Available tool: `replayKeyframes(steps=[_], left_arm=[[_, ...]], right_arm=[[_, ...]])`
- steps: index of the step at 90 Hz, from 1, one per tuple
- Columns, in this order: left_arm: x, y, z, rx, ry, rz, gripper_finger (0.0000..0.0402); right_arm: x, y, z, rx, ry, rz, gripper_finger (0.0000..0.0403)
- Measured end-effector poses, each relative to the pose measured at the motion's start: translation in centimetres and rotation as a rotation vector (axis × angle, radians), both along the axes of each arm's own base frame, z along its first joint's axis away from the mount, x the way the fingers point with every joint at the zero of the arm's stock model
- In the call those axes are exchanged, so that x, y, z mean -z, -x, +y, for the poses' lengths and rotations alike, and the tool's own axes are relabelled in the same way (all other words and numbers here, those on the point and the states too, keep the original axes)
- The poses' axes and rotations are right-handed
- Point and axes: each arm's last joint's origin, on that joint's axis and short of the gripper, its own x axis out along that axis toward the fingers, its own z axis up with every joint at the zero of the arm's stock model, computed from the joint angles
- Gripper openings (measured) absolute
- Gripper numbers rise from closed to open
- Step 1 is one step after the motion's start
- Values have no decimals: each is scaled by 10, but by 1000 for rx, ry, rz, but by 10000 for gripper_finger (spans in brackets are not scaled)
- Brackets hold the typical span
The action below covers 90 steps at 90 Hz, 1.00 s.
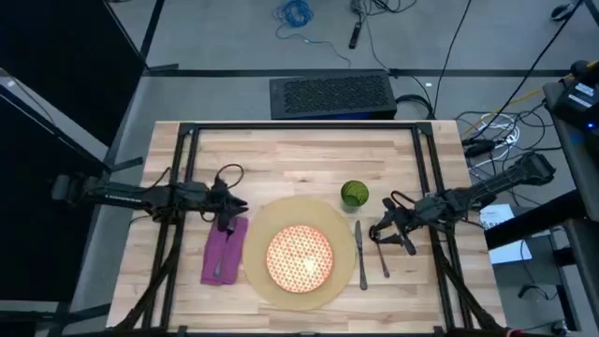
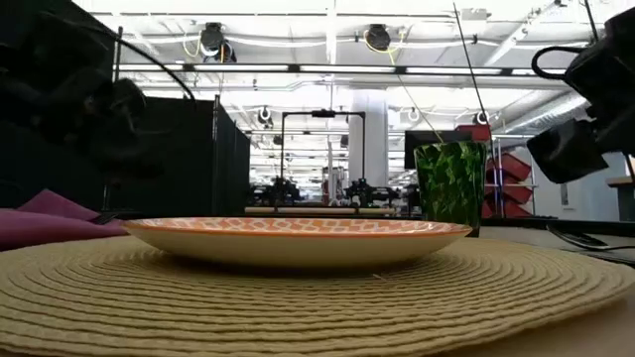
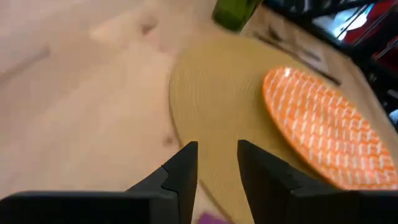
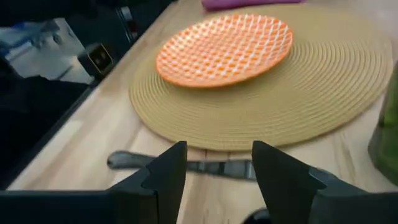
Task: Set table place
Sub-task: Return to Home Position
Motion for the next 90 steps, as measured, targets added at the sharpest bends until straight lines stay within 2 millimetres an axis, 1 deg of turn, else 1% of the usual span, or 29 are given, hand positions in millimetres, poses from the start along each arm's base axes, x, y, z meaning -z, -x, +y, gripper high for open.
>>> replayKeyframes(steps=[8,14,29,46,65,76,90], left_arm=[[3,1,0,6,-11,33,99],[2,1,1,-3,-36,26,99],[-9,-3,3,-44,-167,-86,99],[-17,-6,5,-54,-285,-152,99],[-28,-8,5,-63,-362,-262,99],[-38,-8,5,-65,-428,-351,99],[-48,-3,6,-97,-456,-431,99]], right_arm=[[1,1,0,-7,5,12,169],[1,1,0,-16,20,7,169],[1,1,0,-27,43,1,169],[2,1,0,-27,46,13,169],[3,1,0,-29,53,12,169],[-1,0,0,-52,93,-40,169],[-9,0,0,-66,120,-141,169]])
